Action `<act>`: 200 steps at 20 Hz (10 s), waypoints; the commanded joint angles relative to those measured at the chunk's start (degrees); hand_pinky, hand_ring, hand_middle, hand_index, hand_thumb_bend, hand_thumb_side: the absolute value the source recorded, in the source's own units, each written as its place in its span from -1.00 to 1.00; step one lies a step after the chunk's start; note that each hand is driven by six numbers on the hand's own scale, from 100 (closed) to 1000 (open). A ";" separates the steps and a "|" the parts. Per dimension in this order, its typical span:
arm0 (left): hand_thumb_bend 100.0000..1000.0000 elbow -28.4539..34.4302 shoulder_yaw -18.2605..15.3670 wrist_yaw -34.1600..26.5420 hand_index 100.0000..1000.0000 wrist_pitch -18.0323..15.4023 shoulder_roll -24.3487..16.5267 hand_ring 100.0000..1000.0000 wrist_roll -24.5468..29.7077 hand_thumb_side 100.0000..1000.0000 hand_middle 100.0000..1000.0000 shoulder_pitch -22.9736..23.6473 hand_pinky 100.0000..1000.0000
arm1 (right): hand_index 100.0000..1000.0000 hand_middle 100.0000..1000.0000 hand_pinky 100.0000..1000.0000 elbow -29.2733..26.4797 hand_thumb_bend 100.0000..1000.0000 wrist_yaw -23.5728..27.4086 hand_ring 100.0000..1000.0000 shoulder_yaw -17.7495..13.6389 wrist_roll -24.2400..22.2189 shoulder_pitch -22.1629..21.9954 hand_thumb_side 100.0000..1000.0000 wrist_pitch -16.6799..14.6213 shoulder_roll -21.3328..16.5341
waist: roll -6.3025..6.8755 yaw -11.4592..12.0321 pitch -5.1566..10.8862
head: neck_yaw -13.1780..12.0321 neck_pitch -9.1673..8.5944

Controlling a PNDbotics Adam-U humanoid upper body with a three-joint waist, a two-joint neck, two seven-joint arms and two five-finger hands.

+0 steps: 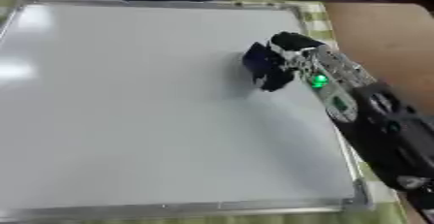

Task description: Wipe the whiteboard clean with a brush.

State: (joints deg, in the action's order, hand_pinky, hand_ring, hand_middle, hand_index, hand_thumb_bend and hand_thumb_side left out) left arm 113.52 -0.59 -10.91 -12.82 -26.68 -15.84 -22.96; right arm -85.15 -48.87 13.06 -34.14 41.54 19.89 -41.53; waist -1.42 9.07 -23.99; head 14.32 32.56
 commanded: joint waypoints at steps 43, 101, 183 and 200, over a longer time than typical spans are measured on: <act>-0.70 1.07 -0.23 0.23 0.67 0.05 -1.05 0.67 1.46 1.00 0.55 -0.89 0.31 | -0.92 -0.06 0.23 1.15 -0.83 -3.78 0.34 -0.48 2.28 1.26 -0.65 -1.41 -2.04 | 0.16 0.40 1.10 | 0.12 -1.07; -0.70 1.07 -0.51 0.30 0.67 -0.13 -1.25 0.68 1.51 1.00 0.56 -1.04 0.30 | -0.89 -0.37 -0.17 2.95 -1.00 -0.57 0.08 0.32 -1.52 -2.47 -1.00 1.92 -5.77 | 0.50 0.49 1.19 | 1.15 -0.92; -0.70 1.07 -0.70 0.38 0.68 -0.20 -1.18 0.68 1.30 1.00 0.56 -1.13 0.30 | -0.90 -0.49 -0.34 -8.73 -1.00 3.51 -0.03 2.08 -3.54 -6.87 -1.00 -0.16 -9.80 | 0.60 -0.24 1.05 | 1.43 -0.85; -0.70 1.07 -0.73 0.35 0.68 -0.16 -1.11 0.68 1.33 1.00 0.56 -1.10 0.30 | -0.90 -0.49 -0.37 -11.95 -1.00 2.63 -0.03 3.78 -5.08 -6.15 -1.00 0.72 -9.91 | 0.27 0.00 0.87 | 1.58 -1.12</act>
State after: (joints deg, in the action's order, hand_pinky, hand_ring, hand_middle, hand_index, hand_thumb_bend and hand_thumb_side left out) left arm 113.52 -0.63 -10.77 -12.90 -26.68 -14.43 -23.36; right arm -97.04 -45.55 17.23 -39.22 34.57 20.69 -49.98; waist -1.19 9.04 -24.09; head 15.76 32.06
